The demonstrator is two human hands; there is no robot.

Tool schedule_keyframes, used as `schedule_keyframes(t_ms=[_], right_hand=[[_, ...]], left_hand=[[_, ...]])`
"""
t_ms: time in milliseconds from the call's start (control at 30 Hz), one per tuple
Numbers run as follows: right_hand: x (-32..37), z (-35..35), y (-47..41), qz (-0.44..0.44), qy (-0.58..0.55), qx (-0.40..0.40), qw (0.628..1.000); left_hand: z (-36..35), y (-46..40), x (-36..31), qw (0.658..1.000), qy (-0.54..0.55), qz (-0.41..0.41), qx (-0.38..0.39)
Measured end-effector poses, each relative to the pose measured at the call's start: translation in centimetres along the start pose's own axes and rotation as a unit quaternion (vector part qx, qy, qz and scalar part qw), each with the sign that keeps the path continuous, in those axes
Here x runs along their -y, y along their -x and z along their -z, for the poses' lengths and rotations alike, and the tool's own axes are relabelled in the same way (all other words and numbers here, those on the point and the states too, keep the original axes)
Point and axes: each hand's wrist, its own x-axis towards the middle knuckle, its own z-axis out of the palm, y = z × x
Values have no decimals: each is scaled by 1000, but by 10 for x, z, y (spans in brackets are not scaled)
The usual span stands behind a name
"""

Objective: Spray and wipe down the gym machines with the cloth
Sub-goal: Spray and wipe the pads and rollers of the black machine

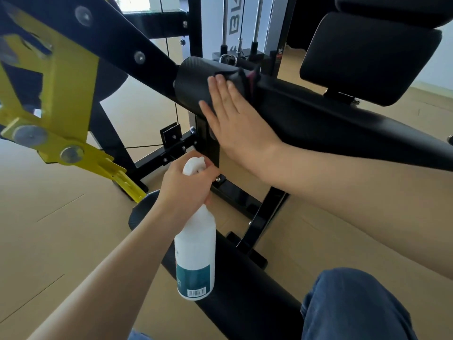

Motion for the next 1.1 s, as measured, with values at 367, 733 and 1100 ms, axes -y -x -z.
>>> schedule_keyframes(t_ms=[367, 733, 1100], right_hand=[[-6, 23, -18, -36, -69, 58, 995], [-22, 15, 52, 30, 29, 64, 997], [30, -8, -124, 42, 76, 28, 996]], left_hand=[[5, 21, 15, 1000, 1, 20, -24], [25, -7, -11, 999, -14, -2, -33], [52, 12, 25, 993, 59, 70, -69]])
